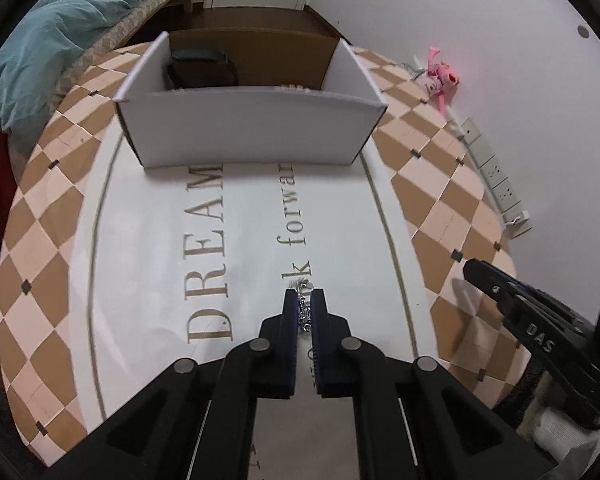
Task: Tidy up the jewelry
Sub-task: 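Carry the necklace into the box with the left tool while the right releases the ring there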
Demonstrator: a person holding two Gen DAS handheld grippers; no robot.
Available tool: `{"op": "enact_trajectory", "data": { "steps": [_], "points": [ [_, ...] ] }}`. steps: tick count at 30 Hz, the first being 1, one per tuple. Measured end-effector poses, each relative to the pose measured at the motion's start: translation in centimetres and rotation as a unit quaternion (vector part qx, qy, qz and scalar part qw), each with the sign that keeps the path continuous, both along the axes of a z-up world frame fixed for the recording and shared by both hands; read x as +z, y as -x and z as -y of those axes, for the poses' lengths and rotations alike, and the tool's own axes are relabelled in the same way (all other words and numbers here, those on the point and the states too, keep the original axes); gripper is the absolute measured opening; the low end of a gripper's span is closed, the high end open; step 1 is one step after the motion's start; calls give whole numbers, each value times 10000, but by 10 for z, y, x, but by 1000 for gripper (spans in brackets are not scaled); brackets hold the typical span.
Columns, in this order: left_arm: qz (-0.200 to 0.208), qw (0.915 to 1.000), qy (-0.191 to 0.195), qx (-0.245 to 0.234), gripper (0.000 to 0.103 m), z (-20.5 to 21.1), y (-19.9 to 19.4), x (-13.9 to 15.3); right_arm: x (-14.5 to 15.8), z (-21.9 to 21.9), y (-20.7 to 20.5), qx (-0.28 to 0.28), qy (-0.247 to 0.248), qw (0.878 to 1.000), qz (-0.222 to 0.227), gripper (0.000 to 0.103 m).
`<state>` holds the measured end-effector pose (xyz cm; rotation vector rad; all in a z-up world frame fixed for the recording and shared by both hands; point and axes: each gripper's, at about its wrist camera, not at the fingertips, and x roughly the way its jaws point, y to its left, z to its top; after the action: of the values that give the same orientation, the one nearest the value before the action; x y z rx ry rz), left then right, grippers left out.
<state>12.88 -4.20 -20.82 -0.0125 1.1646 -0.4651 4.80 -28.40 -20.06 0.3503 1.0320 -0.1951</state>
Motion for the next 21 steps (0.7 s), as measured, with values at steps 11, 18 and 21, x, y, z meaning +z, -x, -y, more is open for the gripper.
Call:
{"op": "enact_trajectory", "data": {
  "steps": [11,18,21],
  "points": [
    [422,9971,629,55,3,-19,-9,75,35,3,-10,36,-202,9992,340,13],
    [668,9934,915,148,3,-24,-49,117,81,-9,-56,447,-530,9953,678,13],
    [717,9928,928,257,3,-27,-79,126,97,-21,-89,713,-585,9930,733,13]
  ]
}}
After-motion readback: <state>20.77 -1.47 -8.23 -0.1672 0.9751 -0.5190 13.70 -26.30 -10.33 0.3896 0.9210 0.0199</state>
